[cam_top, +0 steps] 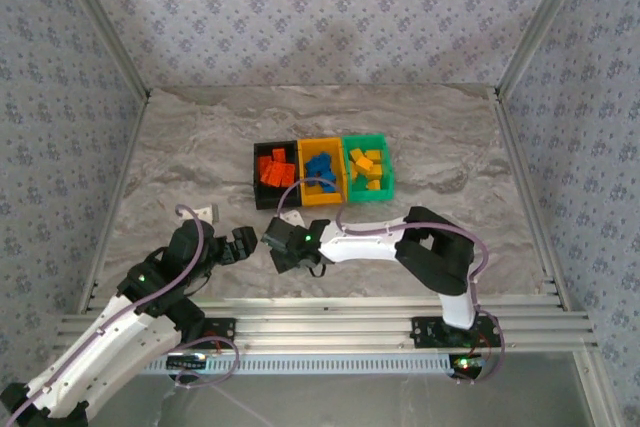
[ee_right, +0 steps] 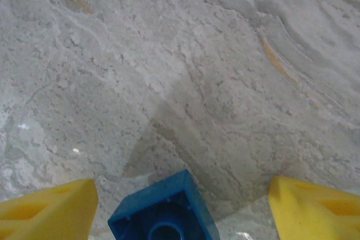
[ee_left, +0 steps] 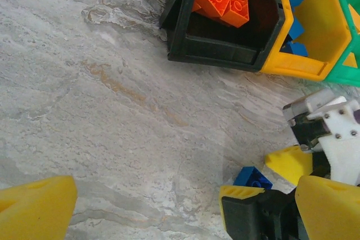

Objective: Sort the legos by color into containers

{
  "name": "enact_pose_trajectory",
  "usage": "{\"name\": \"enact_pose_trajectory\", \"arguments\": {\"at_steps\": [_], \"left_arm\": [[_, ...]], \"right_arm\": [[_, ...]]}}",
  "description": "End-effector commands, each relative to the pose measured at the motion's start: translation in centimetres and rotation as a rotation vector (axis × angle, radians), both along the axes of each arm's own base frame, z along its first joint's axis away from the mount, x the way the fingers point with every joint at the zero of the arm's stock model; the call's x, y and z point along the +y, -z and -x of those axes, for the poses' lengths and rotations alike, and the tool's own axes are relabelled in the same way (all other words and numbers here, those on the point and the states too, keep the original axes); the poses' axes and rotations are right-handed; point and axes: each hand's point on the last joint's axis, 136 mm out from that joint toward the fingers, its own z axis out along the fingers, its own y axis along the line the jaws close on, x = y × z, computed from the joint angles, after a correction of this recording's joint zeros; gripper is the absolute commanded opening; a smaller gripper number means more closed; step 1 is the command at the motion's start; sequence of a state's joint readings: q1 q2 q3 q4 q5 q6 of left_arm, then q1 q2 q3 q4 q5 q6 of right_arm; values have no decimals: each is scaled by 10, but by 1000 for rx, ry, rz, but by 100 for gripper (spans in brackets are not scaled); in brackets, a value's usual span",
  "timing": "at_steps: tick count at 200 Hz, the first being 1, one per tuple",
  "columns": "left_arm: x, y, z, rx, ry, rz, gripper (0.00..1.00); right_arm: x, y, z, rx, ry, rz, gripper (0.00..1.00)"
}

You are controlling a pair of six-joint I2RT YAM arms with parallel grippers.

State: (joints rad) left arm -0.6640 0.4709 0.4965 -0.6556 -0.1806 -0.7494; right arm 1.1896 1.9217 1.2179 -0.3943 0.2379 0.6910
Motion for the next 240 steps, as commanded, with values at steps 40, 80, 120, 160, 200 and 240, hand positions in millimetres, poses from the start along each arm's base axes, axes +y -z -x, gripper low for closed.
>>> {"name": "enact_pose_trajectory", "arguments": {"at_steps": [40,80,120,160,200,240], "left_arm": [[3,0,1,-4,-9,-10,100],[3,-1,0,-6,-9,-7,100],[1,-1,-2,-7,-8,-4,100],[-1,0,-3,-1,-4,1,100],[4,0,-2,0,-16,-21,100],[10,-2,-3,-15,-41,-30,100]], "right_arm": [[-1,4,2,-16,-11,44,53],[-1,-25,-3,-67,-7,-26,42],[-19,-80,-29,-159,48,-124,40],[-32,-113,-70,-174,117,-181,55],[-24,-80,-36,-74,32,-96,81],[-12,-35,-6,6,-9,-36,81]]}}
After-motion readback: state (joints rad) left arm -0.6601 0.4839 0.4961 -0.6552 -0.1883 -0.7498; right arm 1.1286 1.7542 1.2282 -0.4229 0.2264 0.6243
